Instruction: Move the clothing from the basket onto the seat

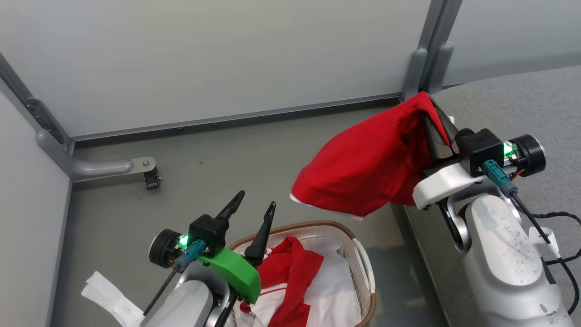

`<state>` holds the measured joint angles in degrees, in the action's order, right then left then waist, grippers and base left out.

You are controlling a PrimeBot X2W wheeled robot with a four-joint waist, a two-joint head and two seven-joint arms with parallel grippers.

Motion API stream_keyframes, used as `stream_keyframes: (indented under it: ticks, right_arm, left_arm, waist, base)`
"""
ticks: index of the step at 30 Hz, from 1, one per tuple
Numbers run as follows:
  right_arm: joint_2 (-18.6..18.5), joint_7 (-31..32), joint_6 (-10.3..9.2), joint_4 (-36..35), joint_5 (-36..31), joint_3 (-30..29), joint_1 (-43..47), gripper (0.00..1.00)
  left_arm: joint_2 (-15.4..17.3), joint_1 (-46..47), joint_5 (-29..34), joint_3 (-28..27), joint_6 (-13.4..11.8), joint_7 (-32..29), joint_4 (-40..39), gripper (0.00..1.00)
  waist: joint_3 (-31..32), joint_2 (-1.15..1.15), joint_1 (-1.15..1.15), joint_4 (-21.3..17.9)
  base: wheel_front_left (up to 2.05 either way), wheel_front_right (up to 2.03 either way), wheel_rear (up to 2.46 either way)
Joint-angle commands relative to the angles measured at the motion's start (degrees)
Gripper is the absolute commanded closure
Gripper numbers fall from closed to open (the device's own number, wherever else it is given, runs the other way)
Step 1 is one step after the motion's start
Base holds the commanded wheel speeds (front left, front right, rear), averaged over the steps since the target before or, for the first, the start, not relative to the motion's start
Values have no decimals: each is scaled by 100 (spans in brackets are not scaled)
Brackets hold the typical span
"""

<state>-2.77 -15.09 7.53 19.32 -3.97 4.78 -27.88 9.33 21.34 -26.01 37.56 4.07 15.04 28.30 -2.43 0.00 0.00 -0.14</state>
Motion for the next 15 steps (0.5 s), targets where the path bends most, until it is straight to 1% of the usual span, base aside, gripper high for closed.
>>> stream_keyframes:
  ticks: [1, 8, 12, 15]
  right_arm:
    - [-21, -12, -8, -43, -77, -71, -49, 100]
    - [-21, -12, -8, -156, -218, -315, -6, 100]
    - [-20, -12, -8, -204, -301, -482, -6, 100]
    - [-19, -12, -8, -253, -330, -556, -28, 100]
  left_arm:
    - [-50, -140, 86, -86, 42, 19, -32, 0]
    - [-200, -342, 379, -391, 145, 18, -148, 0]
    - [-269, -362, 503, -563, 192, 13, -229, 0]
    - [-300, -354, 644, -678, 221, 13, -296, 0]
  waist:
    - [-56, 0, 0, -86]
    - [-191, 0, 0, -453]
    - [-336, 0, 0, -826]
    - [-484, 0, 0, -1202]
  base:
    - [0, 0, 0]
    - [0, 0, 0]
    - [0, 0, 0]
    - [0, 0, 0]
